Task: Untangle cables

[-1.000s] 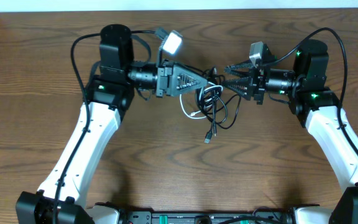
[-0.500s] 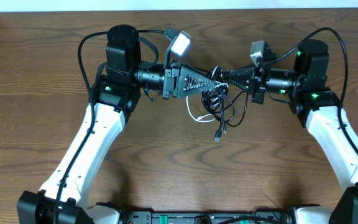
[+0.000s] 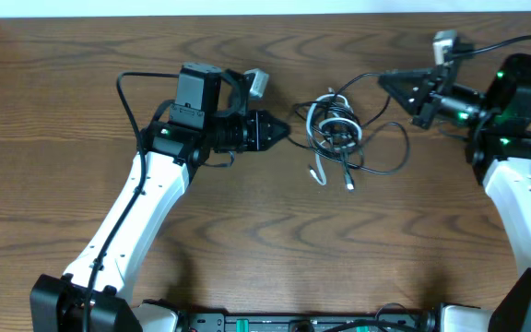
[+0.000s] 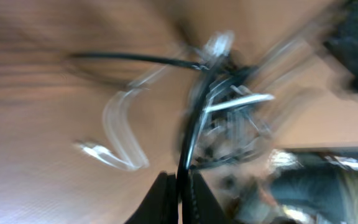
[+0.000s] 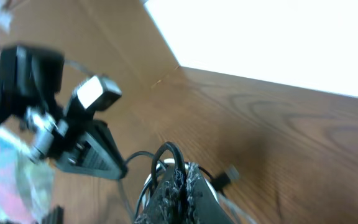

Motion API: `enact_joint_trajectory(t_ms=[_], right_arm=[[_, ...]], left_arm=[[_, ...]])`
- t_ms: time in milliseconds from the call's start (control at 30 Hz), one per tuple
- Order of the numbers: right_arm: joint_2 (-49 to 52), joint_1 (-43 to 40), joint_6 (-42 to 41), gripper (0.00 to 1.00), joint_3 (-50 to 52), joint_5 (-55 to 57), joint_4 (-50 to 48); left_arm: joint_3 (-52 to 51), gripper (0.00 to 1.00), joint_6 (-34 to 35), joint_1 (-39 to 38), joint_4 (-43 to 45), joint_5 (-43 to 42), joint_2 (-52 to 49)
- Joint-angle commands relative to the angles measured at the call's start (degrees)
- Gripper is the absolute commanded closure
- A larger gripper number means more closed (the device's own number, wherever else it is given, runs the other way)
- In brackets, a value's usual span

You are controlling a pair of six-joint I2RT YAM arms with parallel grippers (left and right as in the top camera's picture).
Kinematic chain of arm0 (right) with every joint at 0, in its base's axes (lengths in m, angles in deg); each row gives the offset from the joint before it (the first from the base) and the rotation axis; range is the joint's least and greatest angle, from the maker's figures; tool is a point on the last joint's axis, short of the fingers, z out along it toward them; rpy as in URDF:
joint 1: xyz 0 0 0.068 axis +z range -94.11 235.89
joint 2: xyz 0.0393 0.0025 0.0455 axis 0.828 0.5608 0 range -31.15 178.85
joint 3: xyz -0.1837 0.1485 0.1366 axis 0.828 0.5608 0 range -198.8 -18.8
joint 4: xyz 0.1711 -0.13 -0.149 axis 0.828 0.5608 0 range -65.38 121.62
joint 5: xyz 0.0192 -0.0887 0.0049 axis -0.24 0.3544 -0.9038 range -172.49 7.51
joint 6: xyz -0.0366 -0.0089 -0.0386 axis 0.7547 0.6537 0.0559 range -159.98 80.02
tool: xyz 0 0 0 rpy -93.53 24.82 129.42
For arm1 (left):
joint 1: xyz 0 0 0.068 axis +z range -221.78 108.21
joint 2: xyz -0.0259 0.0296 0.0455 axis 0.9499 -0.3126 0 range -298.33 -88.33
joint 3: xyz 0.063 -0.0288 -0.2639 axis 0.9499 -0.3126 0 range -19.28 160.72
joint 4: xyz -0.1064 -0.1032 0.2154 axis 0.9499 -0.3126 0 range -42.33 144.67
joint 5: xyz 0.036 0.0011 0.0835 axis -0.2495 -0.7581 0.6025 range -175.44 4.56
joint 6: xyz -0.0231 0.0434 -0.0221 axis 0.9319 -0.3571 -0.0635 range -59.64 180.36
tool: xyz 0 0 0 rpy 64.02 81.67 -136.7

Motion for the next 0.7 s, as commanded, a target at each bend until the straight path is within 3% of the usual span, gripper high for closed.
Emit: enact_joint_trajectory(t_ms=[0,167,333,467,533,667], right_arm=[[-0.04,-2.97,-8.55,0.99,-0.68,2.75,-0.39],[-0.04,-5.75,-13.14,0.99,-0.68,7.23,-0.39],[-0.11,-7.89,-16.9,0.99,-0.68,11.65,-1.4],[-0.15,-10.08,-20.09,0.99,-0.68,13.55,-2.95],[-0.15,-10.51,-21.14,0.99,-0.68,13.31,-2.97],[-0.13,-8.57,-20.68,0.99,-0.68,6.73,-2.89]], left_arm=[[0.0,0.93,-4.0,0.15,-3.32,23.85,-0.13],[0.0,0.93,-3.98,0.15,-11.08,42.29,-0.13],[-0.02,0.93,-3.69,0.15,-17.84,55.89,-0.13],[0.0,0.93,0.42,0.33,-20.94,64.43,-0.13],[0.0,0.93,1.79,0.63,-20.65,60.94,-0.13],[0.0,0.93,-3.26,0.35,-18.67,47.78,-0.13]])
